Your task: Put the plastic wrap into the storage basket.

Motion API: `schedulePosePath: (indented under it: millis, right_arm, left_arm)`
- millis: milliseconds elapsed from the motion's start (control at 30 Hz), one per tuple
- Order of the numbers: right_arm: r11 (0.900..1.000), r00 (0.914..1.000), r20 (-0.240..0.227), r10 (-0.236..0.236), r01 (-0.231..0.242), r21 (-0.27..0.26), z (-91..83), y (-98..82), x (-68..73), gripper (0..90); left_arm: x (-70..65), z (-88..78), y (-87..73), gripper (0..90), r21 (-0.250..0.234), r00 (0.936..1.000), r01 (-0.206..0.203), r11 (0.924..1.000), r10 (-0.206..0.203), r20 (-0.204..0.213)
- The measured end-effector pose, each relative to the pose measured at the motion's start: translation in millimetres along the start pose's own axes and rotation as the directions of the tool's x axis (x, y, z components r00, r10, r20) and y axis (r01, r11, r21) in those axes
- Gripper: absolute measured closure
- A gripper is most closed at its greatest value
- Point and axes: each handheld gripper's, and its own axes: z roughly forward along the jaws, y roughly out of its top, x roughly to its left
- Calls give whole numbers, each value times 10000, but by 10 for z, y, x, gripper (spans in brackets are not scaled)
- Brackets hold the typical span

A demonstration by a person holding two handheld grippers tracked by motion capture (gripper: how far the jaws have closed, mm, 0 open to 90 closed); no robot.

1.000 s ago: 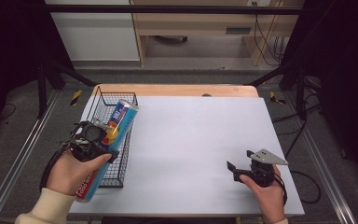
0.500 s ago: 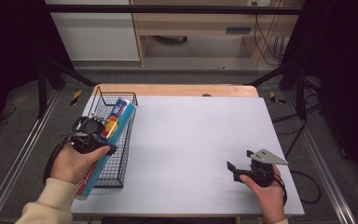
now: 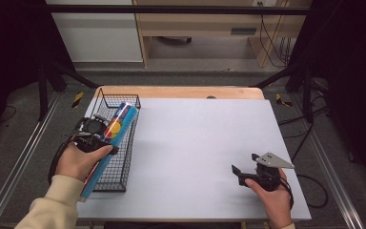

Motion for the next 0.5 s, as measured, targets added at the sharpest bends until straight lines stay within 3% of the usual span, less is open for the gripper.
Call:
schedulePosePath:
  millis: [333, 500]
  right_arm:
    - [10000, 10000, -15, -27, 27, 1, -4, 1, -3, 112]
    - [10000, 10000, 0, -63, 63, 28, 5, 1, 2, 112]
  left_arm:
    - [133, 112, -56, 321, 305, 9991, 390, 9988, -385, -197]
    - [150, 160, -66, 321, 446, 9989, 403, 9982, -392, -246]
